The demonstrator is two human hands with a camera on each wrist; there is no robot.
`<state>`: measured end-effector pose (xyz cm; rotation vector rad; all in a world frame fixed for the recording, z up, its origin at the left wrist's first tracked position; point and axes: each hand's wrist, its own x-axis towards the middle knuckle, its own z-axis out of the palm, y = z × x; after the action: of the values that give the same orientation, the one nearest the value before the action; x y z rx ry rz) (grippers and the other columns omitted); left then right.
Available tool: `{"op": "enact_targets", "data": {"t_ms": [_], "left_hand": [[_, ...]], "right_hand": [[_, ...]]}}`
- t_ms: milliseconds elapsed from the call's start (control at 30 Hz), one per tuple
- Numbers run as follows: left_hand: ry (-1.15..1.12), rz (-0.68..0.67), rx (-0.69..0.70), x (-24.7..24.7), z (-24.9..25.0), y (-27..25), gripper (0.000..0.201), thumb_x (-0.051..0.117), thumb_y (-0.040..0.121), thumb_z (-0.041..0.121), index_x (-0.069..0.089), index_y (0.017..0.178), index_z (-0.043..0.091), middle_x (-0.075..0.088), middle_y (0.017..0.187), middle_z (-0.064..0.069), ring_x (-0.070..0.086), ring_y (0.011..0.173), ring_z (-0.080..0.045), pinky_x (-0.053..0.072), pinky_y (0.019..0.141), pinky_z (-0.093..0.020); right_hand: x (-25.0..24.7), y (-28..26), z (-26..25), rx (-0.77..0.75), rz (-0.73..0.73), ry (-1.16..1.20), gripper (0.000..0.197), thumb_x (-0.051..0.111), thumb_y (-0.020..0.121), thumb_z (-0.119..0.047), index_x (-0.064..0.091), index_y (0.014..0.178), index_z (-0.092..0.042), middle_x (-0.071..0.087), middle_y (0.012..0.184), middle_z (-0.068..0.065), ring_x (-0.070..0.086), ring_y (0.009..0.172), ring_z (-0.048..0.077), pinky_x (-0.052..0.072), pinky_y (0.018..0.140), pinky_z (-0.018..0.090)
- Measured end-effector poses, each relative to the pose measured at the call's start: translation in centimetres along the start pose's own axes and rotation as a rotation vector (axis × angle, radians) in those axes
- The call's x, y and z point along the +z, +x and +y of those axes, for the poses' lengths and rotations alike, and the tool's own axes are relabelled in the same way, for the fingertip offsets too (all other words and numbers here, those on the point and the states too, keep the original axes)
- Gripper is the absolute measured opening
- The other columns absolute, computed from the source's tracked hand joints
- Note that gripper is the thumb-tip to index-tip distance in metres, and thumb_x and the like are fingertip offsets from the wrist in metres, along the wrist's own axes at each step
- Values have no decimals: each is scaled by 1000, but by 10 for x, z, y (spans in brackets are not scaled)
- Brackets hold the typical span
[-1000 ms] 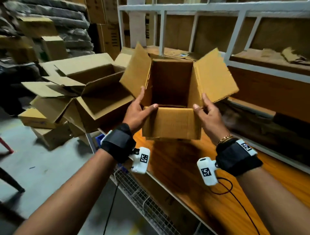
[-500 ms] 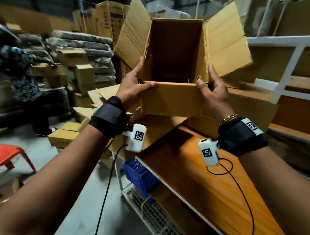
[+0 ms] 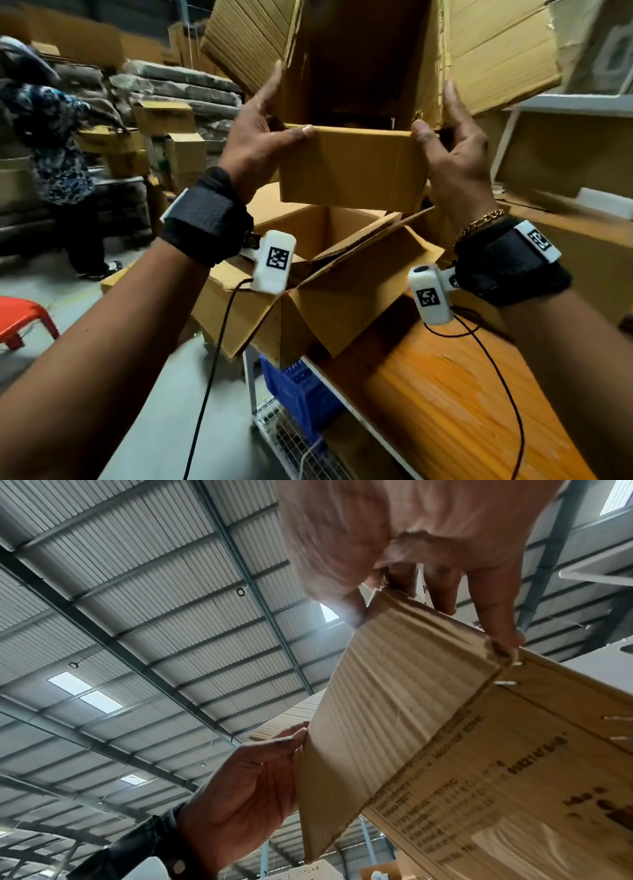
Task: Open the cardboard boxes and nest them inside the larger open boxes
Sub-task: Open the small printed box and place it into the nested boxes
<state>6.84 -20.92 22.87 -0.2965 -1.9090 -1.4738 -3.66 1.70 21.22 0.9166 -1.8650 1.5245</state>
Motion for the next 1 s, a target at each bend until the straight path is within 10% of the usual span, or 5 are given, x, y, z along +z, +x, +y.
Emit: {"op": "enact_targets", "data": {"t_ms": [167, 367, 567, 733, 1000], "left_hand": [[54, 22, -25, -25, -32, 26, 86, 65, 85, -5, 16, 154, 11, 31, 153, -3, 51, 107, 3, 48, 93, -15], [48, -27, -110, -59, -83, 71, 84, 71, 81, -1, 28, 152, 14, 43, 126, 15, 54, 99, 9, 48, 82, -9], [-20, -132, -156, -91, -136, 114, 82, 68, 83, -5, 27, 152, 11, 41, 144, 2, 54, 102, 4, 49, 74, -8], [-91, -245, -219, -110, -185, 146, 82, 72, 82, 0, 32, 151, 18, 41, 151, 1, 53, 122, -12, 56, 85, -26], [-56, -400, -312, -124, -239, 169, 84, 73, 83, 9, 28, 153, 22, 33, 156, 1, 42, 129, -15, 51, 93, -45]], "right_hand": [[43, 17, 24, 52, -27, -2, 66, 55, 98, -32, 25, 155, -16, 26, 161, 4, 26, 144, 8, 30, 109, 12], [89, 29, 52, 161, 8, -41, 70, 58, 94, -45, 29, 154, -23, 33, 158, 1, 33, 141, 10, 38, 114, 37], [140, 37, 72, 296, 85, -97, 71, 60, 93, -47, 31, 153, -24, 35, 157, 2, 37, 141, 16, 41, 111, 39], [176, 36, 87, 386, 157, -128, 88, 62, 77, -63, 34, 151, -26, 39, 155, -1, 40, 139, 14, 40, 112, 42], [216, 23, 109, 525, 241, -231, 68, 64, 92, -43, 38, 151, -19, 39, 155, -3, 38, 139, 13, 34, 114, 32]]}}
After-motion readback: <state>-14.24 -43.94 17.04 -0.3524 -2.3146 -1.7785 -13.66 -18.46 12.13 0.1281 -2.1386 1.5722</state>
